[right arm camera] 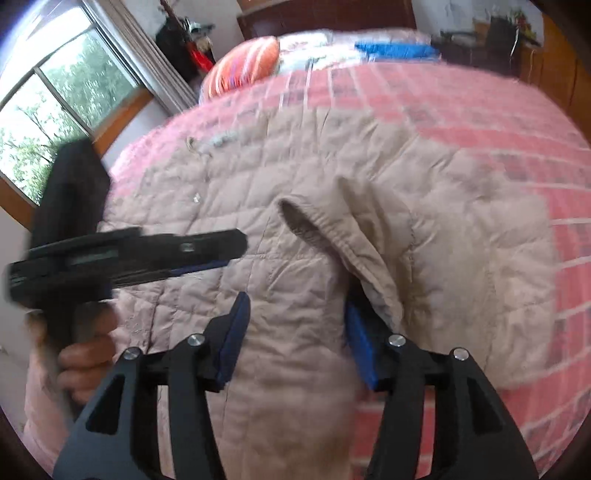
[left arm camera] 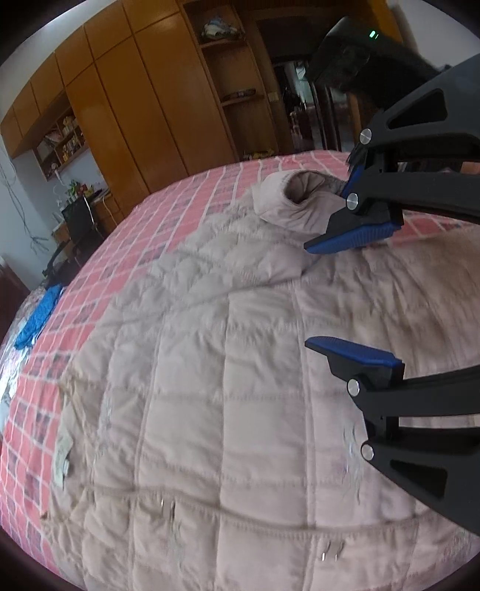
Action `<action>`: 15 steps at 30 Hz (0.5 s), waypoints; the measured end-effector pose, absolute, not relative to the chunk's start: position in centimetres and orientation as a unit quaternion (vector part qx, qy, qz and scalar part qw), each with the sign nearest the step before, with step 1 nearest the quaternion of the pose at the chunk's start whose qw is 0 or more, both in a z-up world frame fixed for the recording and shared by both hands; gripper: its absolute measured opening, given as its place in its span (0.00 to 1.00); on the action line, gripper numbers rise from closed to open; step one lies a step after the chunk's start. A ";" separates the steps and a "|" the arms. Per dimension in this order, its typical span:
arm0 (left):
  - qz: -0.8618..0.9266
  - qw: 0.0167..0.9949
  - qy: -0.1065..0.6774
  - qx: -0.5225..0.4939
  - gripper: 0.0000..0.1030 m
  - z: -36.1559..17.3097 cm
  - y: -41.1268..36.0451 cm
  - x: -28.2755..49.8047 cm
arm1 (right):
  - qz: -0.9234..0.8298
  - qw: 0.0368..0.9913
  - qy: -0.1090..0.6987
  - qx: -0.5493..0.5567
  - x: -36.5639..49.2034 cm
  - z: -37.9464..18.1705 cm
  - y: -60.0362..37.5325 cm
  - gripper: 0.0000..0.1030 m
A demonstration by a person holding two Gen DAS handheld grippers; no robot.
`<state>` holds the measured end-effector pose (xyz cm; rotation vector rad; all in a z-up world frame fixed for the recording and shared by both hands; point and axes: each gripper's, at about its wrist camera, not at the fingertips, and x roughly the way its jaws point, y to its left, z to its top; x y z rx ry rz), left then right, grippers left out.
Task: Fold large clothes
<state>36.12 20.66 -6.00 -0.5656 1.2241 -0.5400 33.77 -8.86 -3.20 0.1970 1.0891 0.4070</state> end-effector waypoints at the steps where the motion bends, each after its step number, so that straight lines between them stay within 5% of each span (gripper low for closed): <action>1: -0.251 0.744 0.560 -0.265 0.46 -6.1 20.2 36.2 | 0.198 0.830 0.510 0.109 33.2 -2.4 -10.1 0.56; 15: -0.286 0.716 0.559 -0.306 0.48 -6.9 16.8 34.3 | 0.071 0.844 0.495 0.195 30.8 -2.9 -24.4 0.56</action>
